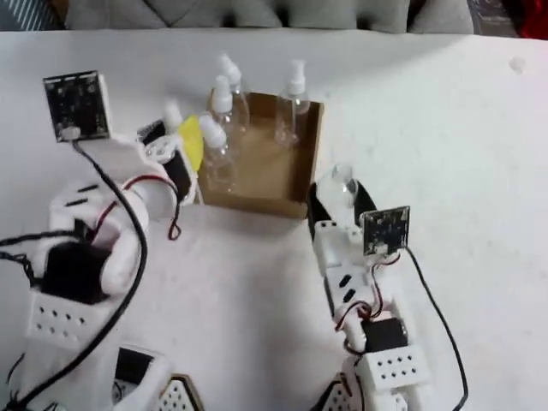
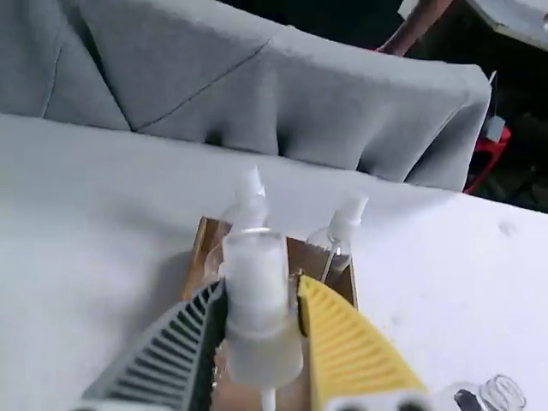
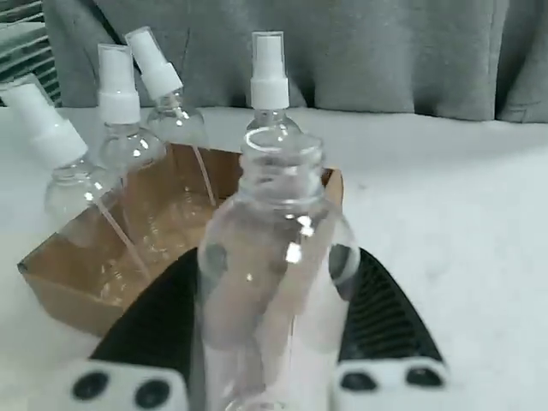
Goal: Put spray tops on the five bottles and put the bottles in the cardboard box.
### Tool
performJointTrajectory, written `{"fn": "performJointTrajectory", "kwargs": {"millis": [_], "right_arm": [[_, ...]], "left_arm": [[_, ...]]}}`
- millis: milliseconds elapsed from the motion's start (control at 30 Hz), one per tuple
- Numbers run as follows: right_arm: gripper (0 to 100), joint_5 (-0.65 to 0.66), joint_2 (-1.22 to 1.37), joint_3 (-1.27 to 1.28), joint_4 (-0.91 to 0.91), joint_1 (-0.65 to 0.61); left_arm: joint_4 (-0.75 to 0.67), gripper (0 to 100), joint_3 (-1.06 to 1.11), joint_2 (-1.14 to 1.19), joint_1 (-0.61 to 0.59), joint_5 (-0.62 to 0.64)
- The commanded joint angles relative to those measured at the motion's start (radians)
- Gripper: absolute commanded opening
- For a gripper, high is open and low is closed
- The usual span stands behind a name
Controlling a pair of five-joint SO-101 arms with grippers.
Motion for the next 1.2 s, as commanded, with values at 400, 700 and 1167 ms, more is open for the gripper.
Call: {"fn": "performJointTrajectory", "kwargs": {"millis": [400, 700, 1167], "right_arm": [[1.7, 0.017, -0.332, -0.11, 0.246, -0.476], [1.6, 0.015, -0.263, -0.173, 0.24, -0.639], [1.6, 0.015, 0.191, -0.262, 0.035, -0.731]], "left_arm": [[-0.184, 2, 0.003, -0.278, -0.022, 0.107], [-0.166, 2, 0.043, -0.526, -0.344, 0.138], [-0.173, 2, 0.195, -0.651, -0.392, 0.279]]}}
